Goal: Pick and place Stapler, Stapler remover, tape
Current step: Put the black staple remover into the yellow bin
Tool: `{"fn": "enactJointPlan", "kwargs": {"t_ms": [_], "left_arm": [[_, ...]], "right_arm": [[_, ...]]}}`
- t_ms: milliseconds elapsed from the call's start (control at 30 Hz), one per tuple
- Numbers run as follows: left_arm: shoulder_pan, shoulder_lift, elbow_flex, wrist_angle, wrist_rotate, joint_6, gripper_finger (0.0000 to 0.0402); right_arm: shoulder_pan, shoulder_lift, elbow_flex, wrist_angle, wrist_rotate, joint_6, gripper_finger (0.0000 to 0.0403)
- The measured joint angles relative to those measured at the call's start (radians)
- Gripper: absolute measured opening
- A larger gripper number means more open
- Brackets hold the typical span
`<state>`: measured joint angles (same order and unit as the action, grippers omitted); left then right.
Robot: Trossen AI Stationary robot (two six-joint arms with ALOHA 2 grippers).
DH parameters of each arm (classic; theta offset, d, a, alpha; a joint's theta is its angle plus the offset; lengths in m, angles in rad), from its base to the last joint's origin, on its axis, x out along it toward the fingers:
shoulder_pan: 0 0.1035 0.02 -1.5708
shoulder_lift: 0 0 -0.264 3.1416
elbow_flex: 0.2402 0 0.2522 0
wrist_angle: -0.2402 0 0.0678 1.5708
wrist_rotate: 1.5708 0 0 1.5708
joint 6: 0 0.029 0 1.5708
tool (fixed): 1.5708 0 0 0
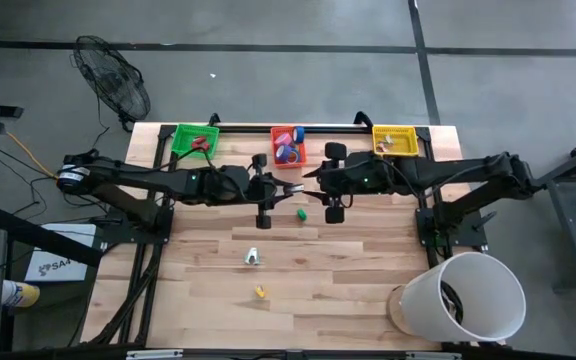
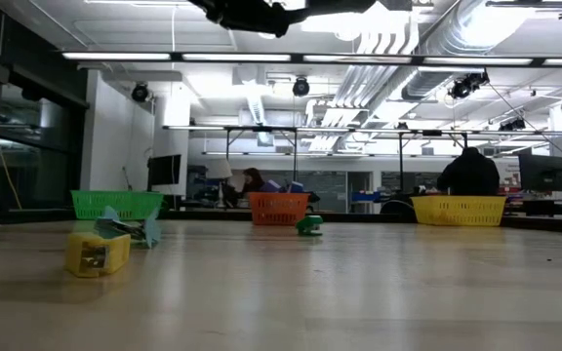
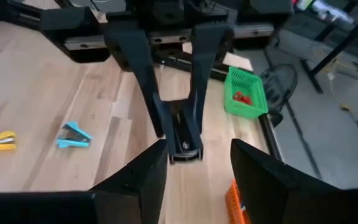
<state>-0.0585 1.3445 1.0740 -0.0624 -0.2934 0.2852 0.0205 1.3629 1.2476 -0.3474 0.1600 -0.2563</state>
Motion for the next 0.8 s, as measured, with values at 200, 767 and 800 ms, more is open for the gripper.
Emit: {"fn": "enactJointPlan", "kwargs": {"t_ms": [200, 767, 800], "left_arm": [[0.000, 0.000, 0.000, 0.002, 0.025, -0.001, 0.0099], [0.000, 0.000, 0.000, 0.008, 0.078, -0.001, 0.0099], [0.000, 0.000, 0.000, 0.008, 0.078, -0.001, 0.0099]], "right_arm": [[0.023, 0.027, 0.000, 0.016, 0.014, -0.037, 0.0167], [0.040, 0.055, 0.000, 0.076, 0.001, -0.033, 0.0128], [0.040, 0.055, 0.000, 0.075, -0.001, -0.033, 0.0122]]}}
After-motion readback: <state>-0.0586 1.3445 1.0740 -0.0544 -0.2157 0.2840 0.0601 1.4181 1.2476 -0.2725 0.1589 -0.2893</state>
